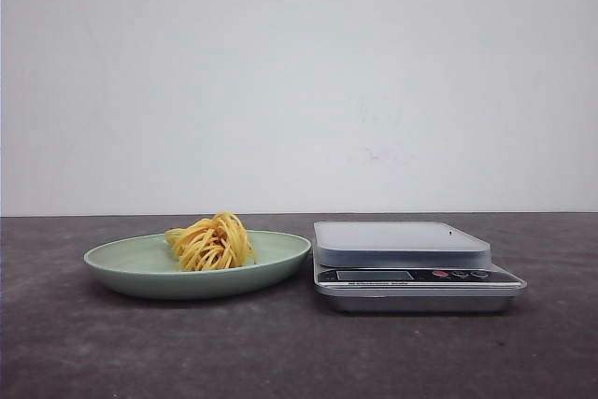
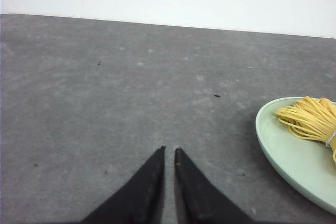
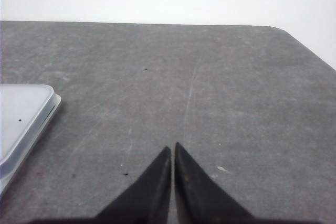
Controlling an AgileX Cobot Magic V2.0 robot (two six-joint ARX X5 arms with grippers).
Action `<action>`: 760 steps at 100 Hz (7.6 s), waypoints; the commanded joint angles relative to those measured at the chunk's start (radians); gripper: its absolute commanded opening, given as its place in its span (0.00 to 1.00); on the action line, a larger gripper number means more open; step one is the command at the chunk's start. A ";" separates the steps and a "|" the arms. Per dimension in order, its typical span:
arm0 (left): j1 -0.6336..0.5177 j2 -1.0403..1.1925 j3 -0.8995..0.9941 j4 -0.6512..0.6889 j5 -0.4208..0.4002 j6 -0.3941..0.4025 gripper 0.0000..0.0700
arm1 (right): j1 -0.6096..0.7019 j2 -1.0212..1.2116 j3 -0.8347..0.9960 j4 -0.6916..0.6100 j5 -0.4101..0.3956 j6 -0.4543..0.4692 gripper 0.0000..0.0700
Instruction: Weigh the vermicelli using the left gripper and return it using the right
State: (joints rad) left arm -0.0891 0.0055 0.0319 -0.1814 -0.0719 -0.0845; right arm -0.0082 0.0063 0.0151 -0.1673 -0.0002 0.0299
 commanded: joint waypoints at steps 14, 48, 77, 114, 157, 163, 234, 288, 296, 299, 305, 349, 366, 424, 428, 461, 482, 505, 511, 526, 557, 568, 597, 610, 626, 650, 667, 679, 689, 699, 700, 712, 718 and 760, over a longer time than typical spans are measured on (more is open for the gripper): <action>0.002 -0.001 -0.018 -0.006 0.002 0.016 0.00 | 0.000 -0.002 -0.003 0.013 0.000 -0.004 0.00; 0.002 -0.001 -0.018 -0.006 0.002 0.016 0.00 | 0.000 -0.002 -0.003 0.013 0.000 -0.004 0.00; 0.002 -0.001 -0.018 -0.006 0.002 0.016 0.00 | 0.000 -0.002 -0.003 0.013 0.000 -0.004 0.00; 0.002 -0.001 -0.018 -0.006 0.002 0.016 0.00 | 0.000 -0.002 -0.003 0.013 0.000 -0.004 0.00; 0.002 -0.001 -0.018 -0.006 0.002 0.016 0.00 | 0.000 -0.002 -0.003 0.018 -0.001 -0.004 0.00; 0.002 -0.001 -0.018 -0.006 0.002 0.016 0.00 | 0.000 -0.002 -0.003 0.018 -0.001 -0.004 0.00; 0.002 0.000 0.104 0.060 -0.011 -0.121 0.01 | 0.002 -0.001 0.105 0.055 -0.053 0.375 0.00; 0.002 0.442 0.699 -0.158 0.161 -0.197 0.01 | 0.007 0.273 0.620 -0.235 -0.307 0.220 0.00; 0.002 0.487 0.711 -0.189 0.232 -0.198 0.03 | 0.007 0.295 0.671 -0.279 -0.326 0.220 0.00; 0.002 0.499 0.711 -0.196 0.252 -0.200 0.09 | 0.007 0.305 0.687 -0.295 -0.326 0.217 0.00; 0.002 0.531 0.711 -0.211 0.291 -0.215 0.35 | 0.007 0.322 0.715 -0.323 -0.349 0.212 0.07; -0.109 0.805 0.725 -0.113 0.407 -0.354 0.64 | 0.012 0.453 0.795 -0.365 -0.455 0.182 0.61; -0.227 0.995 0.821 -0.115 0.397 -0.350 0.61 | 0.036 0.533 0.817 -0.366 -0.472 0.163 0.62; -0.393 1.693 1.366 -0.510 0.203 -0.240 0.62 | 0.061 0.600 0.819 -0.389 -0.471 0.126 0.62; -0.396 1.720 1.371 -0.515 0.203 -0.243 0.62 | 0.063 0.600 0.819 -0.390 -0.471 0.126 0.62; -0.404 1.862 1.371 -0.507 0.203 -0.259 0.62 | 0.066 0.600 0.819 -0.409 -0.471 0.119 0.62; -0.407 1.900 1.371 -0.472 0.202 -0.272 0.61 | 0.066 0.600 0.819 -0.418 -0.472 0.119 0.62; -0.409 1.904 1.371 -0.431 0.195 -0.260 0.02 | 0.066 0.600 0.819 -0.418 -0.471 0.119 0.62; -0.409 1.904 1.371 -0.431 0.194 -0.259 0.02 | 0.066 0.600 0.819 -0.418 -0.471 0.119 0.62; -0.409 1.904 1.372 -0.435 0.196 -0.259 0.02 | 0.066 0.600 0.819 -0.419 -0.471 0.119 0.62; -0.409 1.828 1.428 -0.532 0.195 -0.195 0.02 | 0.066 0.600 0.819 -0.434 -0.471 0.119 0.61; -0.402 1.749 1.428 -0.529 0.212 -0.195 0.02 | 0.066 0.600 0.819 -0.444 -0.471 0.119 0.61; -0.422 1.600 1.428 -0.500 0.525 -0.249 0.02 | 0.066 0.600 0.819 -0.447 -0.471 0.119 0.61; -0.456 1.594 1.428 -0.414 0.601 -0.322 0.02 | 0.066 0.600 0.819 -0.447 -0.472 0.119 0.61; -0.507 1.623 1.428 -0.263 0.603 -0.410 0.02 | 0.066 0.600 0.819 -0.447 -0.472 0.119 0.61; -0.542 1.743 1.428 -0.126 0.615 -0.516 0.02 | 0.066 0.600 0.819 -0.447 -0.471 0.120 0.61; -0.557 1.844 1.428 -0.101 0.612 -0.528 0.02 | 0.066 0.600 0.819 -0.447 -0.471 0.119 0.61; -0.560 1.903 1.428 -0.079 0.614 -0.530 0.02 | 0.066 0.600 0.819 -0.447 -0.471 0.119 0.61; -0.560 1.936 1.428 -0.063 0.616 -0.531 0.02 | 0.066 0.600 0.819 -0.448 -0.471 0.119 0.61; -0.559 1.950 1.428 -0.061 0.615 -0.529 0.02 | 0.066 0.600 0.819 -0.448 -0.471 0.119 0.61; -0.559 1.951 1.428 -0.061 0.615 -0.529 0.02 | 0.066 0.600 0.819 -0.448 -0.471 0.119 0.61; -0.559 1.951 1.428 -0.056 0.612 -0.522 0.16 | 0.066 0.600 0.819 -0.448 -0.471 0.119 0.61; -0.559 1.951 1.429 -0.057 0.599 -0.523 0.40 | 0.066 0.600 0.819 -0.448 -0.472 0.119 0.61; -0.477 1.874 1.435 -0.142 0.595 -0.443 0.56 | 0.066 0.600 0.819 -0.484 -0.470 0.114 0.61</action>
State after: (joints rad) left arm -0.5793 1.9213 1.4391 -0.3077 0.5232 -0.5846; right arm 0.0544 0.6029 0.8146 -0.6518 -0.4686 0.1562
